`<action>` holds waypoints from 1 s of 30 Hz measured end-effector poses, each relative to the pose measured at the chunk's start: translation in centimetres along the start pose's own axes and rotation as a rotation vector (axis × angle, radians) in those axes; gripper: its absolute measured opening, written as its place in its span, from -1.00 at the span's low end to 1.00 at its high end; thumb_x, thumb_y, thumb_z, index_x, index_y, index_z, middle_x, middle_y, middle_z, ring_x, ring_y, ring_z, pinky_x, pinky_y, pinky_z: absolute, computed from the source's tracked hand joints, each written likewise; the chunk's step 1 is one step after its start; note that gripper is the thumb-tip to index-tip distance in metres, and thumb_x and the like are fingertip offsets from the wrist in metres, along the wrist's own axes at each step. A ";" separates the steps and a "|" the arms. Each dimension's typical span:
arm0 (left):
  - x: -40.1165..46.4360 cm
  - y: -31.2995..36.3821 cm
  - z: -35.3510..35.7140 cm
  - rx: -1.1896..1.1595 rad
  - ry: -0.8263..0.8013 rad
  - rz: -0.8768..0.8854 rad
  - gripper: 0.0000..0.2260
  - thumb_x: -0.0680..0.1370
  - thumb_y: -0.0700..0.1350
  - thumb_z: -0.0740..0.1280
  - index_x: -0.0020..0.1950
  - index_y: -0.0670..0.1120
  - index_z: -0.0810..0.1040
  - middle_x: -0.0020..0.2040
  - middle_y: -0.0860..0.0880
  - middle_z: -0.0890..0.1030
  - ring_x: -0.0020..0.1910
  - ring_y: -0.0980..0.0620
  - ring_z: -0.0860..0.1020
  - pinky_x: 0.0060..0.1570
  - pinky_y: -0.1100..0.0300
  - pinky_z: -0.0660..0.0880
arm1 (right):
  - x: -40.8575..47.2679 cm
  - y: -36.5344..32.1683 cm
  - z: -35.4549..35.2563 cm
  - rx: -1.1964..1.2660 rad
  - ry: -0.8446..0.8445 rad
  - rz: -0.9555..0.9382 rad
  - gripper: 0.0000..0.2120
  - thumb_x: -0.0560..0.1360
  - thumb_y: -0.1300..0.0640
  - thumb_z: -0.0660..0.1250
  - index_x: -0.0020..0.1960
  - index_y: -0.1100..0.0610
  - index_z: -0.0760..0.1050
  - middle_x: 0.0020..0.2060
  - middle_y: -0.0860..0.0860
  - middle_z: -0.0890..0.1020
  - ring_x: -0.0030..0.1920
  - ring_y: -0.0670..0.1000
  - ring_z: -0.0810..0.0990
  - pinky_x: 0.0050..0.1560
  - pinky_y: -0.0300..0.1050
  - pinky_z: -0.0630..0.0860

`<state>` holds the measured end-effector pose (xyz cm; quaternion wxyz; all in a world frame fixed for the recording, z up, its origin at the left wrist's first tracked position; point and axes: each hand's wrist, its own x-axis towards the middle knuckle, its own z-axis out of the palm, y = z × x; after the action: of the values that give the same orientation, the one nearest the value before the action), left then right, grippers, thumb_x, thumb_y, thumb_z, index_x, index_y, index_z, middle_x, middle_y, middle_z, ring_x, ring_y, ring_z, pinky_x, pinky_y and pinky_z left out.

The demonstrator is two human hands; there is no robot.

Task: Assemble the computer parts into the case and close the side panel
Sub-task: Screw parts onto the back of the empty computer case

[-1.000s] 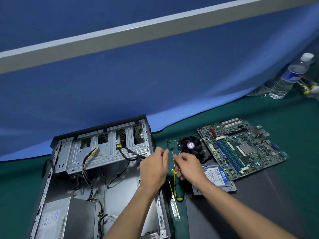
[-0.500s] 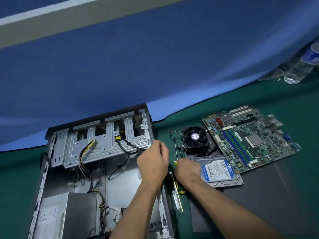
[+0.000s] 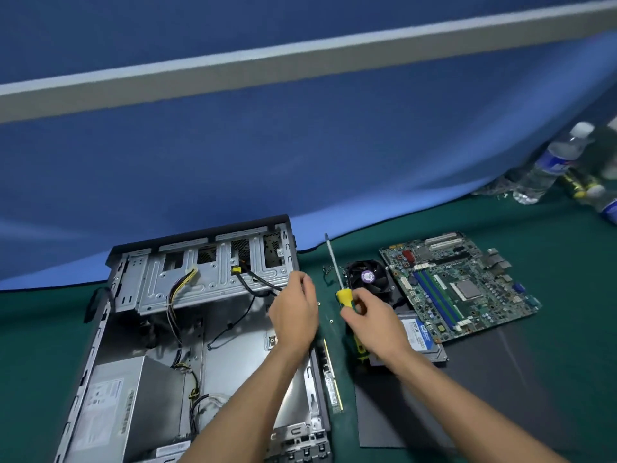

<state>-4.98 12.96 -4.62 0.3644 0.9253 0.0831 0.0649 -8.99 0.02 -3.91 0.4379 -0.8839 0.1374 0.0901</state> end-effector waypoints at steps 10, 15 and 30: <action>-2.1 -1.6 -12.7 -1.460 -0.085 -0.682 -0.80 0.62 -0.20 0.18 -0.18 -0.18 0.48 -0.33 -0.09 0.59 -0.43 0.04 0.59 -0.41 0.22 0.57 | -10.2 -7.7 1.3 -0.041 0.015 -0.226 -0.85 0.47 -0.08 0.29 0.01 -0.10 0.54 -0.17 -0.14 0.59 -0.17 -0.05 0.53 -0.13 -0.07 0.46; -5.8 -6.7 -19.5 -1.674 -0.081 -0.759 -0.78 0.64 -0.14 0.17 -0.13 -0.20 0.49 -0.29 -0.11 0.65 -0.27 -0.01 0.64 -0.26 0.12 0.54 | -15.8 -10.5 6.0 -0.156 0.042 -0.260 -0.74 0.38 -0.29 0.33 -0.10 -0.13 0.54 -0.33 -0.14 0.59 -0.29 -0.15 0.52 -0.24 -0.14 0.43; -13.1 -16.5 -26.1 -1.799 0.063 -0.824 -0.79 0.63 -0.16 0.20 -0.16 -0.22 0.47 -0.19 -0.18 0.64 -0.22 -0.07 0.64 -0.17 0.06 0.54 | -24.8 -13.0 15.1 -0.205 -0.051 -0.218 -0.72 0.38 -0.27 0.35 -0.21 -0.08 0.64 -0.56 -0.04 0.41 -0.53 -0.09 0.31 -0.41 -0.16 0.31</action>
<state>-24.28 39.54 2.19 0.9232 0.2003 0.3278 -0.0036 -28.85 23.64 3.73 0.3557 -0.9311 0.0196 0.0780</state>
